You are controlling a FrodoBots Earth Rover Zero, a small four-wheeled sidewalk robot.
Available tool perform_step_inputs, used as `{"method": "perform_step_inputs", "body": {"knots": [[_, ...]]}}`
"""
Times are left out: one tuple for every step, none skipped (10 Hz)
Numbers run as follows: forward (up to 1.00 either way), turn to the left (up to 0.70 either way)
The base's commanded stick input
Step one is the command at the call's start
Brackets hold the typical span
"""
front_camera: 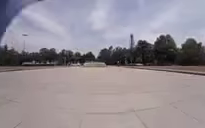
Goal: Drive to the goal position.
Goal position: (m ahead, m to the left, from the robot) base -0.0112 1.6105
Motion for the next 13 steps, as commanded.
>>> {"method": "perform_step_inputs", "body": {"knots": [[1.0, 0.0], [1.0, 0.0], [1.0, 0.0], [1.0, 0.0], [1.0, 0.0], [1.0, 0.0], [1.0, 0.0], [1.0, 0.0], [1.0, 0.0], [1.0, -0.04], [1.0, -0.18], [1.0, -0.23], [1.0, -0.18]]}}
